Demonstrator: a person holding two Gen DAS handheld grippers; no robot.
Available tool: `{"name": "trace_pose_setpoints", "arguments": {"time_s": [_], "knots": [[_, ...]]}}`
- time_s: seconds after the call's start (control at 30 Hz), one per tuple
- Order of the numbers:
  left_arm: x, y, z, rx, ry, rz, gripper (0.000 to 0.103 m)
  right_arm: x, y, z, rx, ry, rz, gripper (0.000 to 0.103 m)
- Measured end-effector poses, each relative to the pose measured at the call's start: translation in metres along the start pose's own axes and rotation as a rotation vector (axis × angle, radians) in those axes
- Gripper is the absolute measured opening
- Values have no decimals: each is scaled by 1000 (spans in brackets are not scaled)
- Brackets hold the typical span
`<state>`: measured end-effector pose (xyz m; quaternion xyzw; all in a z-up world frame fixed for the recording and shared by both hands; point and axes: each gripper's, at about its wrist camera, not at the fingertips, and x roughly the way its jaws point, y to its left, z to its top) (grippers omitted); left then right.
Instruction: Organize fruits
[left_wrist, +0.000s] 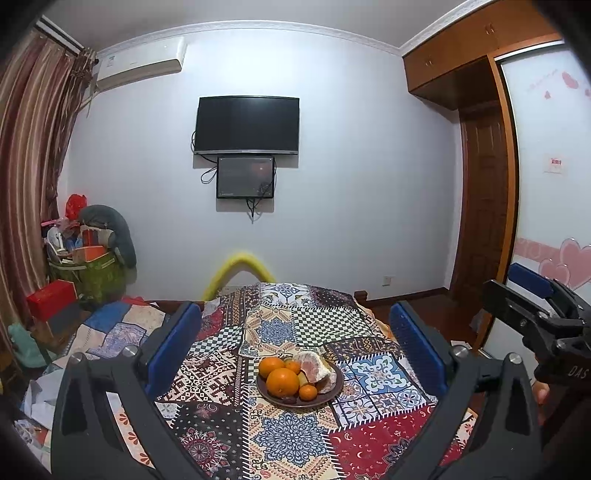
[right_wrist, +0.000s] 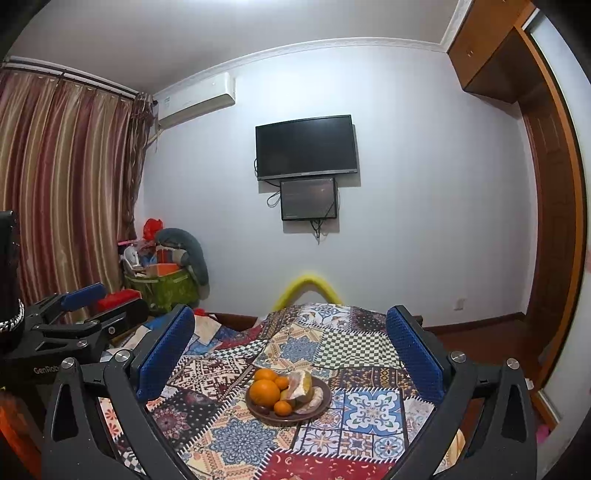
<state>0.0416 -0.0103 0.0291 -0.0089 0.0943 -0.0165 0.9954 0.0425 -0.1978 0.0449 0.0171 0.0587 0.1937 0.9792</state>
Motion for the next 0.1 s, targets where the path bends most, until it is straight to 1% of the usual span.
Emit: {"name": "trace_pose_setpoints", "arguments": {"time_s": [0.1], "knots": [[2,1,-1,-1,7,-7,103,2,1,0,-6,1,-1,103]]}}
